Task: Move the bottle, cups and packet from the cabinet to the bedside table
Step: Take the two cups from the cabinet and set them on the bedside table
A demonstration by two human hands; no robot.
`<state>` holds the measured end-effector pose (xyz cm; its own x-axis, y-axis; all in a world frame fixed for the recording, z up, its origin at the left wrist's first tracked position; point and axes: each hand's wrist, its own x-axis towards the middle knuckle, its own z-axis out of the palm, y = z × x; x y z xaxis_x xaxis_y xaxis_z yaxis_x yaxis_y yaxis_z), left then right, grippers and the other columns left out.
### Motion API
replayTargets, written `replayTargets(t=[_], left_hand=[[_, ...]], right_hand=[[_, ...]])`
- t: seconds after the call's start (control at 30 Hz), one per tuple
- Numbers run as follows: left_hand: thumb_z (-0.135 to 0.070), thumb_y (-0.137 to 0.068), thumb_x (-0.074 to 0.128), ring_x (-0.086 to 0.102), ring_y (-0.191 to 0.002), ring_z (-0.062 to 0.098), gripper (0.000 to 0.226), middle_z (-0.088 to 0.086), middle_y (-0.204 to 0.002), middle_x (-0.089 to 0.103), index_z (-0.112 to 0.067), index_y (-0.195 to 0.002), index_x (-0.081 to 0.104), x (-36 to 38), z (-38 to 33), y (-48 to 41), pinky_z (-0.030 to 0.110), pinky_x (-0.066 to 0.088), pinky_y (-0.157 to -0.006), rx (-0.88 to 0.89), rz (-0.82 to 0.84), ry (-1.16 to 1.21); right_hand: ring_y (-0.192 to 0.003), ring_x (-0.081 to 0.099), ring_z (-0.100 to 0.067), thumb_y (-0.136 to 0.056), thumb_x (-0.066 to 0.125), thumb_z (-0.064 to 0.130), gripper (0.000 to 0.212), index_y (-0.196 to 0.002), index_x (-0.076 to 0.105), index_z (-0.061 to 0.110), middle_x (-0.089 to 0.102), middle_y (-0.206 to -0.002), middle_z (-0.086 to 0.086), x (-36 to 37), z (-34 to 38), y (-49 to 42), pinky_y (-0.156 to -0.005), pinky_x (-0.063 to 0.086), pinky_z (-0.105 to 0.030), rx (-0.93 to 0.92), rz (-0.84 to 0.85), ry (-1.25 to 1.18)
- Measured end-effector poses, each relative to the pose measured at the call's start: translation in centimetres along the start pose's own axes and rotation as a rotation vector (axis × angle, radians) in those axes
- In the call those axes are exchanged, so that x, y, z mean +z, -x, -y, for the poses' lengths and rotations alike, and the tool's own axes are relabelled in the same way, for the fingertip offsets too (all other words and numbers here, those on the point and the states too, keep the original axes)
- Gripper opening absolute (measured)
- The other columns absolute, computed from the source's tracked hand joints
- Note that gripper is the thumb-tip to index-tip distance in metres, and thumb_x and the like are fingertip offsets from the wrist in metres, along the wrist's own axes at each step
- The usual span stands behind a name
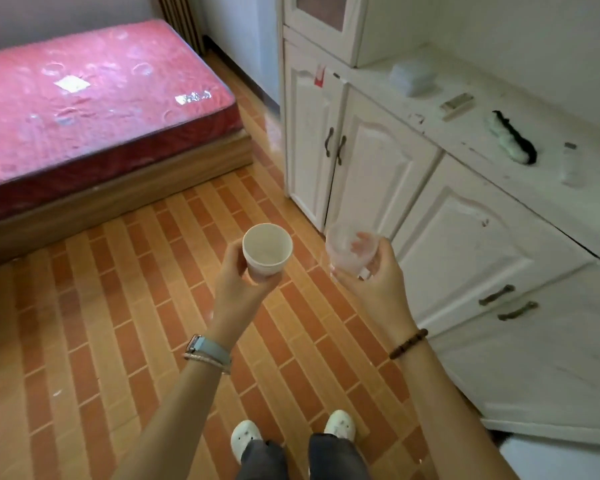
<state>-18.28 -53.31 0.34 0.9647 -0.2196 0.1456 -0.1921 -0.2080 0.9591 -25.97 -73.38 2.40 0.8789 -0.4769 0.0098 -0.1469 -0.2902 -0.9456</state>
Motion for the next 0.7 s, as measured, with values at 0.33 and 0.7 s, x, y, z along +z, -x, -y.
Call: replayTargets(t=[0.33,0.7], left_hand=[[-0.01,-0.071,0.082,0.056,-0.112,0.01,0.064,-0.008,-0.118,0.058,-0.022,-0.123,0.048,-17.4,4.9,0.0,0.03,0.048,-0.094,-0.099,-0.299,0.038],[-0.017,-0.07,0.083,0.052,-0.114,-0.001,0.069,-0.022,-0.118,0.054,-0.032,-0.125,0.044,-30.9,8.5,1.9,0.022,0.048,-0.092,-0.193,-0.642,-0.047]], right_hand=[[-0.111,0.056,0.003,-0.07,0.085,0.032,0.064,-0.124,0.051,0.034,0.059,-0.119,0.019,18.7,6.0,-0.7,-0.095,0.053,-0.029,-0.086,0.291,0.004],[-0.11,0.055,0.007,-0.069,0.086,0.024,0.068,-0.125,0.049,0.027,0.057,-0.116,0.02,36.0,11.5,-1.0,-0.092,0.048,-0.013,-0.258,0.584,-0.014]])
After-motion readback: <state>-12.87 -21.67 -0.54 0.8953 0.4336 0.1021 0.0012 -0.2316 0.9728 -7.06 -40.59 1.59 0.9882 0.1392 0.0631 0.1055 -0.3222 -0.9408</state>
